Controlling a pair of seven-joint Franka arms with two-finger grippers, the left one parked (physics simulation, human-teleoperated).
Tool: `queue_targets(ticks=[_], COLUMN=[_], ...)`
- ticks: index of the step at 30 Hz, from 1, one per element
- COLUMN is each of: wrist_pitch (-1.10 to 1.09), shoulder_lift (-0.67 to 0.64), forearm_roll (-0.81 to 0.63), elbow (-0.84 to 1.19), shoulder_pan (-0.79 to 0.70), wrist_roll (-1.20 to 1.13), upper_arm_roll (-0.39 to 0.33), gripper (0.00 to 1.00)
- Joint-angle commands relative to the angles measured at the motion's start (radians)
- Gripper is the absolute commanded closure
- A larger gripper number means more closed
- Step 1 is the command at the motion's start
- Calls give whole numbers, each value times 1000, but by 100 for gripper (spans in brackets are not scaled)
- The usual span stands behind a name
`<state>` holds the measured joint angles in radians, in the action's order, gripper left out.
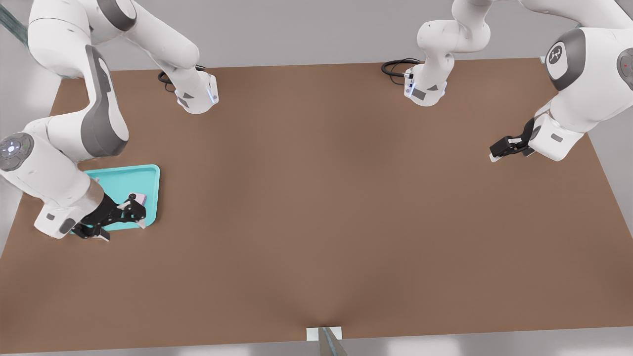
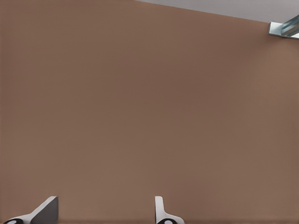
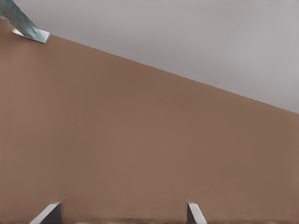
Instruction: Keep left arm still and place phone on the tray with right arm
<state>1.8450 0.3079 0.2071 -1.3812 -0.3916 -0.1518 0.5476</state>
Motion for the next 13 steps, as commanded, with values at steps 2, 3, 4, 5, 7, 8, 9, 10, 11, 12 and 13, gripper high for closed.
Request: queue_targets(ticks=[2,3,4,5,7,8,9,10,11,12,13], wrist_pitch=[-207,-271,-331,-360,-440,-469,-466,-464,-461,-460,-458], shoulder_lift=[-246,-297,-286,-259,-156,-109,-107,-107,-104,-105,-107], forearm_roll=[-230,-183,-183,-183,-184,-183,-181,-181,-181,-181,-181], elbow=[-98,-131,-127,-96,39,114,113,110,110,103,102], shoulder_pan=[303,385,444,444,444,444,444,444,444,444,444], wrist_roll=[117,130,159,178,183,183,184,183,183,183,183], upper_arm_roll=[-474,-540,-572,-568,-563,-551,-551,-551,-551,-551,-551], gripper=[0,0,0,0,0,0,0,0,0,0,0])
